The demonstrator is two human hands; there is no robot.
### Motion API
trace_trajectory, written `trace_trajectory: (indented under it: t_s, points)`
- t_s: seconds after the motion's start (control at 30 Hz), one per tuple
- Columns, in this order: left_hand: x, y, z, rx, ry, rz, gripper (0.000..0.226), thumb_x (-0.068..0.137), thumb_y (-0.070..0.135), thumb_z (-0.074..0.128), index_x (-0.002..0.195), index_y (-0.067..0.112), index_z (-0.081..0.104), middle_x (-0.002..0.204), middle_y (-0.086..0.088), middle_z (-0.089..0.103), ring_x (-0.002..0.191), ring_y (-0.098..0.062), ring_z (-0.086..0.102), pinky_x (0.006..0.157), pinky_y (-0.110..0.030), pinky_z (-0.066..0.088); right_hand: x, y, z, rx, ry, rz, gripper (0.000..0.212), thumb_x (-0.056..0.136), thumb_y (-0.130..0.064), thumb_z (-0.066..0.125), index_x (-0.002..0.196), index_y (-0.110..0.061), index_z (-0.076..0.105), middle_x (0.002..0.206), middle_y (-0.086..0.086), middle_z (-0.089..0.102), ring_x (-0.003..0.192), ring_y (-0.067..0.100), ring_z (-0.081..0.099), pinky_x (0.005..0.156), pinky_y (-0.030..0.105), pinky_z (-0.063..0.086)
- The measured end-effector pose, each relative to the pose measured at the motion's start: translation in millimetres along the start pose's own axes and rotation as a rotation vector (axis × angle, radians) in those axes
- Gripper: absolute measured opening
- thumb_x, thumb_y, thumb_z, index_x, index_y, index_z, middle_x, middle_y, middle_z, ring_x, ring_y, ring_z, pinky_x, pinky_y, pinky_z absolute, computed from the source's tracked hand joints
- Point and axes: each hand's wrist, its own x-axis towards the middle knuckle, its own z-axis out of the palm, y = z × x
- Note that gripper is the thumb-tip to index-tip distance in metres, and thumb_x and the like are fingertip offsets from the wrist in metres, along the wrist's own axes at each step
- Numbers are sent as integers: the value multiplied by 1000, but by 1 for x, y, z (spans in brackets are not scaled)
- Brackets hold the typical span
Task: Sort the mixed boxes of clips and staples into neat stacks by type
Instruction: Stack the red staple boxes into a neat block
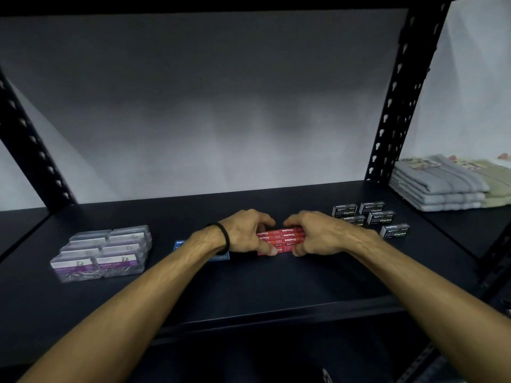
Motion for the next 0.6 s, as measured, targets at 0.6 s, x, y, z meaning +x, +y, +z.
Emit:
trace_trajectory:
  t_s: [0.6]
  points:
    - [47, 93, 15, -187, 248, 229, 24, 87, 9, 57, 104, 20, 70, 85, 7, 67, 75, -5, 60, 66, -12, 43, -57, 58, -58, 12, 163, 191, 51, 81, -21, 62, 131, -26, 56, 130, 0, 61, 111, 18, 60, 92, 35, 52]
